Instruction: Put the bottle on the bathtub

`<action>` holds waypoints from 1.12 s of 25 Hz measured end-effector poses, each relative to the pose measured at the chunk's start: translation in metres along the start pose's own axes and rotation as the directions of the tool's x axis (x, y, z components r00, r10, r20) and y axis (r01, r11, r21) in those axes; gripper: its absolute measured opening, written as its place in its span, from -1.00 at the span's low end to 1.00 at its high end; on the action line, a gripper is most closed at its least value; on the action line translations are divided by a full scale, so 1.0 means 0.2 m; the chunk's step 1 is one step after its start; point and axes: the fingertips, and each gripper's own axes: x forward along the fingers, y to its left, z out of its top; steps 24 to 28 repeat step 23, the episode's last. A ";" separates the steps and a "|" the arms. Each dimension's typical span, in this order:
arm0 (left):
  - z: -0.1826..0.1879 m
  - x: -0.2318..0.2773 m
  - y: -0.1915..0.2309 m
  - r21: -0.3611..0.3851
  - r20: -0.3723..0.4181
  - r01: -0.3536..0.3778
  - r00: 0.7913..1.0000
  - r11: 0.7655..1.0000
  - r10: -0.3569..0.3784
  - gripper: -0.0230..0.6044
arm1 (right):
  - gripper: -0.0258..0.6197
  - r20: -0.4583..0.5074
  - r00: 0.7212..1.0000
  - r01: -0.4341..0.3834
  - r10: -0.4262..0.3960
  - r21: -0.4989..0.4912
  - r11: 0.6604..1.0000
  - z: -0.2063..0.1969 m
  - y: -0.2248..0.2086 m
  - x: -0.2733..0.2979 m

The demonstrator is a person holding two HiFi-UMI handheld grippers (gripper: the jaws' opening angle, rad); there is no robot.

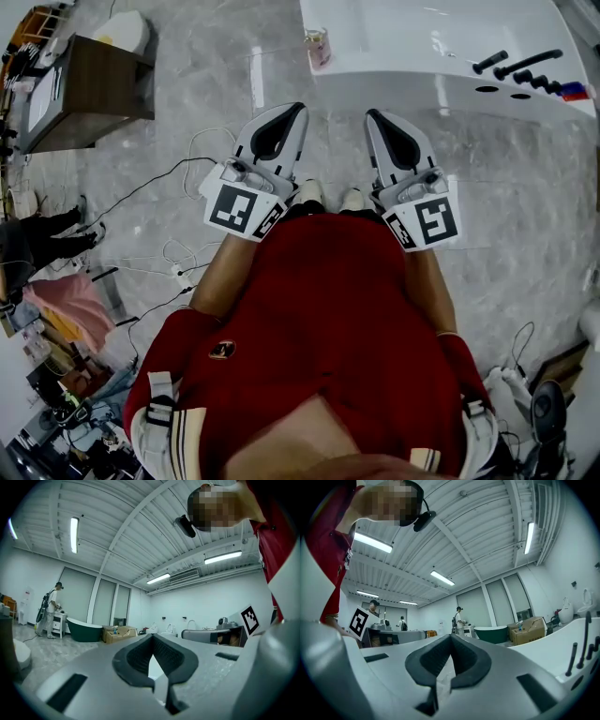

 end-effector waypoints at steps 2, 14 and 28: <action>-0.01 -0.01 0.01 -0.007 0.002 0.014 1.000 1.000 -0.013 -0.91 | -0.92 -0.009 1.000 0.001 -0.001 -0.009 1.000 -0.01 0.02 0.01; -0.02 -0.02 0.06 -0.026 0.012 0.052 0.999 0.998 -0.051 -0.91 | -0.92 -0.050 0.998 0.022 -0.024 -0.030 0.999 -0.05 0.06 0.04; -0.03 -0.02 0.06 -0.027 0.014 0.071 0.997 0.997 -0.071 -0.91 | -0.92 -0.050 0.998 0.041 -0.043 -0.042 0.998 -0.04 0.06 0.04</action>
